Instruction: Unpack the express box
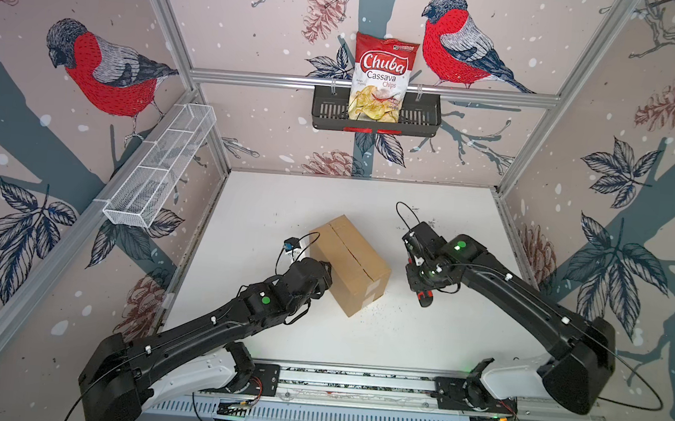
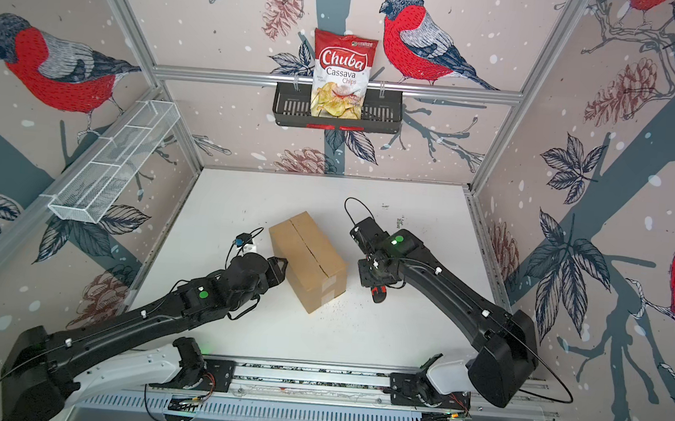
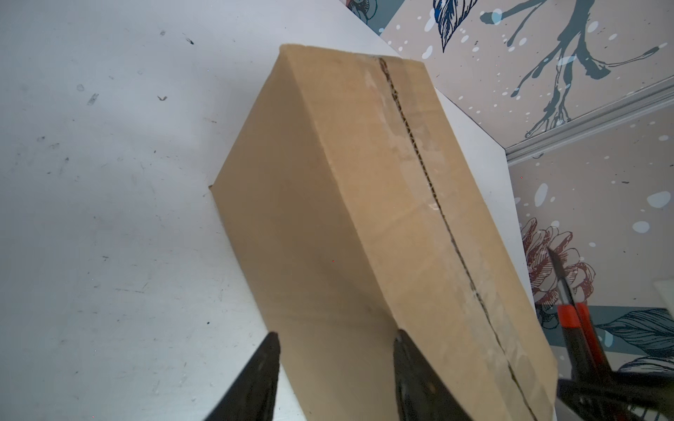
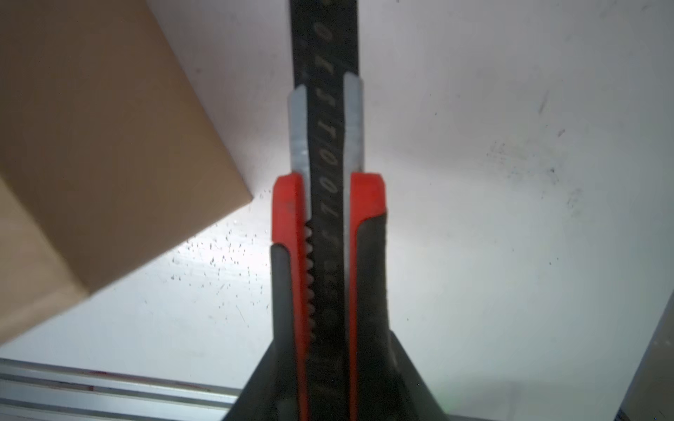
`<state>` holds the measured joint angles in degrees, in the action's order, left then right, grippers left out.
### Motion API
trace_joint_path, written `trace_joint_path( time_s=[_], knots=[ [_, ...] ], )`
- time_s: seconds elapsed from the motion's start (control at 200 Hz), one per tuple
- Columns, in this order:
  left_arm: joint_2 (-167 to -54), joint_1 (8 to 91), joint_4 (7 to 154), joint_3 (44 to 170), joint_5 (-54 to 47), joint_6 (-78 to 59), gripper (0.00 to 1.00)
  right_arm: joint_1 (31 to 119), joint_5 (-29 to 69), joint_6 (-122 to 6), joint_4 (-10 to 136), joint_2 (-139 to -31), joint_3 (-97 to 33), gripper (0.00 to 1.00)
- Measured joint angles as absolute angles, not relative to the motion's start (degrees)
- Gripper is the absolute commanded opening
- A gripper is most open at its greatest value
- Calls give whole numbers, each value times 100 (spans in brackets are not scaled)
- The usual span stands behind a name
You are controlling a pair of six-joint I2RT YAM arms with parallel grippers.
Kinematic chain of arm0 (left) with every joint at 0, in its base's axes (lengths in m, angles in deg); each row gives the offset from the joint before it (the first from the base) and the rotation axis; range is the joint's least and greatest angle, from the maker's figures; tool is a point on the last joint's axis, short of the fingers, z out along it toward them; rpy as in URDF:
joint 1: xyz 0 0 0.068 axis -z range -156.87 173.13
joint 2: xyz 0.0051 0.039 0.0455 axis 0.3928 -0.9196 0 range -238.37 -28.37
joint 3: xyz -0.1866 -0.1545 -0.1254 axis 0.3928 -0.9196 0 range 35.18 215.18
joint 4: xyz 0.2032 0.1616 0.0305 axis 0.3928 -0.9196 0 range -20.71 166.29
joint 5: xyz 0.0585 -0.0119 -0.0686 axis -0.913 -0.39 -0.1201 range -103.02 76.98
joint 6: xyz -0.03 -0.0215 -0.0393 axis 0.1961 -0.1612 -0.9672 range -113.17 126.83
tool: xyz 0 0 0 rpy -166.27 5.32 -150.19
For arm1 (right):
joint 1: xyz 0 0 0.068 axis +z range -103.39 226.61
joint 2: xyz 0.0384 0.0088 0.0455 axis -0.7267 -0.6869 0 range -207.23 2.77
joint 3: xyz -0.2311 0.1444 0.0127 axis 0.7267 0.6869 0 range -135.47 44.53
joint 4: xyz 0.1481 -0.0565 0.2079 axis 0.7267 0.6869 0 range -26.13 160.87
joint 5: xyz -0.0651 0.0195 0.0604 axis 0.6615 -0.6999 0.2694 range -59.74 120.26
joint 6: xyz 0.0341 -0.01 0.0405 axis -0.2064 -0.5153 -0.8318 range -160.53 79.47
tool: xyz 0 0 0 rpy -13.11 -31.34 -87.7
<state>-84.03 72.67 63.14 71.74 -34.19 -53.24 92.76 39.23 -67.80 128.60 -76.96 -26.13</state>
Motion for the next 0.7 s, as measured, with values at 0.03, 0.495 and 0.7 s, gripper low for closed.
trace_joint_path(
  time_s=[0.03, 0.495, 0.7],
  knots=[
    [-8411, 7267, 6305, 7194, -3406, -5320, 53, 9418, 3934, -6909, 12947, -7663, -2589, 4],
    [-8191, 7267, 6150, 7215, -3443, -5399, 69, 10527, 3882, -7956, 13575, -7291, -2536, 4],
    [-8226, 7267, 6152, 7268, -3445, -5418, 81, 10830, 3753, -8094, 13592, -7265, -2543, 4]
  ],
)
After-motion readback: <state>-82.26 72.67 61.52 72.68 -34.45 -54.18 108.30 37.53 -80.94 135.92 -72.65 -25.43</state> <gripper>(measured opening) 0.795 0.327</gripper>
